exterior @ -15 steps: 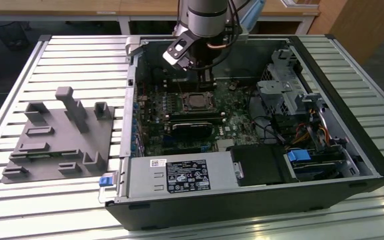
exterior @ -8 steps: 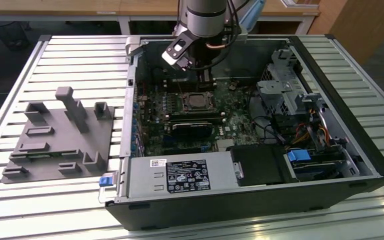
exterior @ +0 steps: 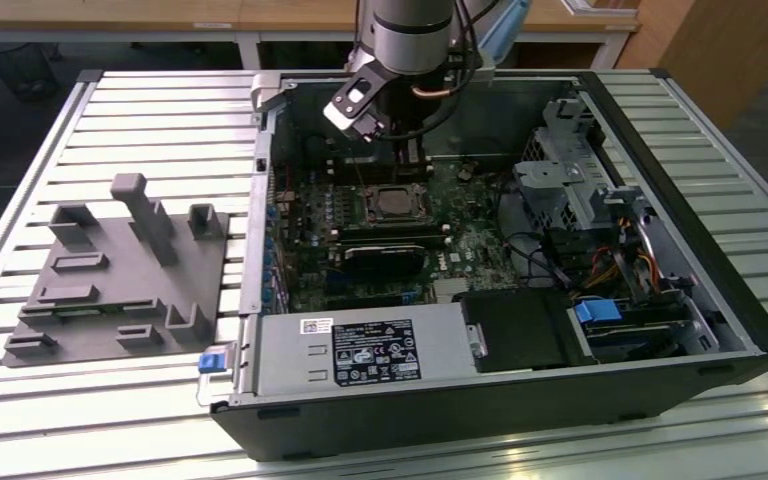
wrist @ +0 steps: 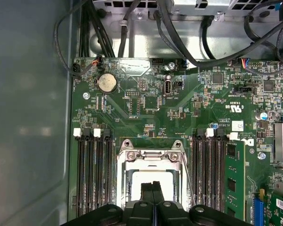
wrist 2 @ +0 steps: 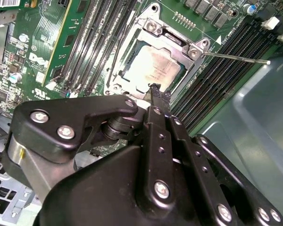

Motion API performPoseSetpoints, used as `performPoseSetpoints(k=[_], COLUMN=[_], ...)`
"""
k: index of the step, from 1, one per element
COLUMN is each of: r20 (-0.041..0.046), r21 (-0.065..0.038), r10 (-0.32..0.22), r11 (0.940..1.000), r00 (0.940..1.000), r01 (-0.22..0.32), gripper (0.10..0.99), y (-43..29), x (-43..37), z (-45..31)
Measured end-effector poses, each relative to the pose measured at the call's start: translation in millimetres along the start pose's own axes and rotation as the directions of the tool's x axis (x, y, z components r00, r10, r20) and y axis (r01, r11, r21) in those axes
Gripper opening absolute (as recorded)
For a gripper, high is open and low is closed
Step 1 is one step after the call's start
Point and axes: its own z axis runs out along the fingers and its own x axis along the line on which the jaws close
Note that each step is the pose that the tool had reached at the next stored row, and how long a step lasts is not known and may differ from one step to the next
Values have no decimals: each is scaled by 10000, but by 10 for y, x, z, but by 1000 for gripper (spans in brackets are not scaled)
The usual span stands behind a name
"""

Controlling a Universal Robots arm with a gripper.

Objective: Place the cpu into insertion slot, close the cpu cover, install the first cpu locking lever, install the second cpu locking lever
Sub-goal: 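Install the first cpu locking lever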

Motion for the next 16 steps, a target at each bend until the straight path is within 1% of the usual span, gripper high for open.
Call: performPoseSetpoints(k=[3, 6, 7, 9, 10, 11, 14, 16], r20=[1, 5, 19, 28, 37, 49, 89, 94], r21=[0, 4, 9, 13, 21, 28, 50, 56], r10=[1, 1, 0, -1, -2, -2, -4, -44], r11=[10000, 10000, 10000, 10000, 10000, 10000, 10000, 10000], r00=[10000, 10000, 10000, 10000, 10000, 10000, 10000, 9999], r01=[-1, -1, 0, 1, 1, 2, 4, 44], gripper=[110, 110, 110, 110, 110, 110, 110, 110], y=[1, 4, 7, 9, 13, 15, 19, 20], x=[0, 1, 1, 2, 2, 3, 3, 4], z=[-21, -65, -104, -147, -205, -232, -303, -316])
